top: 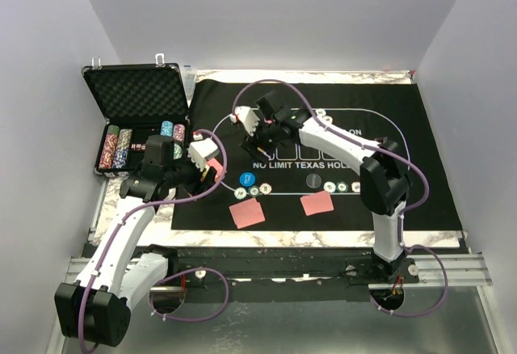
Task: Distribute texas hold em gaming equipment
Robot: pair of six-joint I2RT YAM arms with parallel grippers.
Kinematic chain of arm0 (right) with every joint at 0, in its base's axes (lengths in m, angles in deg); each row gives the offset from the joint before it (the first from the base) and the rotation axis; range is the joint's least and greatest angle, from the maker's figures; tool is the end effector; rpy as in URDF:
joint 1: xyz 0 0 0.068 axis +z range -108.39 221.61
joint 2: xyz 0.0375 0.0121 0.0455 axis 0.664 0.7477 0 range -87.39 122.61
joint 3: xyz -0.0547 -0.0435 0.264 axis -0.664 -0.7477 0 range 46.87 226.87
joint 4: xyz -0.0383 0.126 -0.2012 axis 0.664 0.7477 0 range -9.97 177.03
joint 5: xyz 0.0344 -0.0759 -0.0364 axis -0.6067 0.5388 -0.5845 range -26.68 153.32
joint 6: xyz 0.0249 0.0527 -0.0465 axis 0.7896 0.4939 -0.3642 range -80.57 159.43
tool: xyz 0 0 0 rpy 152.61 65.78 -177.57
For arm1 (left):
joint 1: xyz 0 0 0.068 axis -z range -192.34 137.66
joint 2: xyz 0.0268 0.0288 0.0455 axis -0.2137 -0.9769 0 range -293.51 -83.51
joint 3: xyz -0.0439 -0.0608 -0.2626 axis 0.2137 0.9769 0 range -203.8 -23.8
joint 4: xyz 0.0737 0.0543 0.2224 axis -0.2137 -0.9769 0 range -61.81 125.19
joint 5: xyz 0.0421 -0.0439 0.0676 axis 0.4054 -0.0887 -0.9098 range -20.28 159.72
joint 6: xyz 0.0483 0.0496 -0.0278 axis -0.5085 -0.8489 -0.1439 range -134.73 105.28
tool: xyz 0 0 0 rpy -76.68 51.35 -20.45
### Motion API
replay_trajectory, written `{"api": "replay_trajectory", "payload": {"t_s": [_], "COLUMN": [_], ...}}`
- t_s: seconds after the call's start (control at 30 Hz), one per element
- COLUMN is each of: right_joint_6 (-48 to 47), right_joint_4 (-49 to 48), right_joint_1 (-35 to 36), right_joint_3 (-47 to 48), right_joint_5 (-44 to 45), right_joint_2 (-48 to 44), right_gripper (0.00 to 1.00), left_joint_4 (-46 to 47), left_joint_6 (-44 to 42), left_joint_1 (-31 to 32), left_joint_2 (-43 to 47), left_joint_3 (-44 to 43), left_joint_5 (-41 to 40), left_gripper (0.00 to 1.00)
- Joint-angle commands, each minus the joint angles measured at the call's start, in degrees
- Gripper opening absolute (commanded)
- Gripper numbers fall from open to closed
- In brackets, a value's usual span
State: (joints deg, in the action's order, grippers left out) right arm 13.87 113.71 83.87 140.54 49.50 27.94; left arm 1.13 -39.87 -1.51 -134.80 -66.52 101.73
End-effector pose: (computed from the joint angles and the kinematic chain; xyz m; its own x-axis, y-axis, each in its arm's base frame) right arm 0.3147 0.3061 0.2151 -0.2239 -0.7697 -0.5978 -0.9426 0.3270 -0.0680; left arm 0.1679 -0.0660 0.2599 -0.3717 0.4379 -0.8186 0.7736 0.6335 -0.0124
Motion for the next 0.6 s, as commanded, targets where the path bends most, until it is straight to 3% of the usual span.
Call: {"api": "replay_trajectory", "payload": {"t_s": [0.0, 0.17, 0.3, 0.57], "right_joint_6": [11.1, 29.0, 42.9, 53.1], "right_joint_4": [4.8, 2.5, -8.9, -18.3], "right_joint_1": [-2.9, -7.3, -7.3, -6.3], "right_joint_3": [5.9, 6.6, -2.9, -10.4], "right_joint_5": [-11.8, -31.2, -41.6, -48.2], "right_joint_2": [-3.9, -4.3, -8.5, -8.5], "right_gripper": [0.69, 0.75, 0.97, 0.97], "left_joint_4": [0.3, 0.6, 0.8, 1.6], "left_joint_6": [-1.9, -3.7, -5.7, -5.9], "left_joint_1": [-0.3, 1.7, 5.5, 12.8], "left_joint_2": [-0.4, -1.6, -2.8, -3.6], "left_joint_3": [-1.9, -2.6, -3.4, -4.1], "left_joint_5": [4.2, 3.7, 2.0, -1.3], "left_gripper": [0.0, 0.0, 0.0, 0.0]}}
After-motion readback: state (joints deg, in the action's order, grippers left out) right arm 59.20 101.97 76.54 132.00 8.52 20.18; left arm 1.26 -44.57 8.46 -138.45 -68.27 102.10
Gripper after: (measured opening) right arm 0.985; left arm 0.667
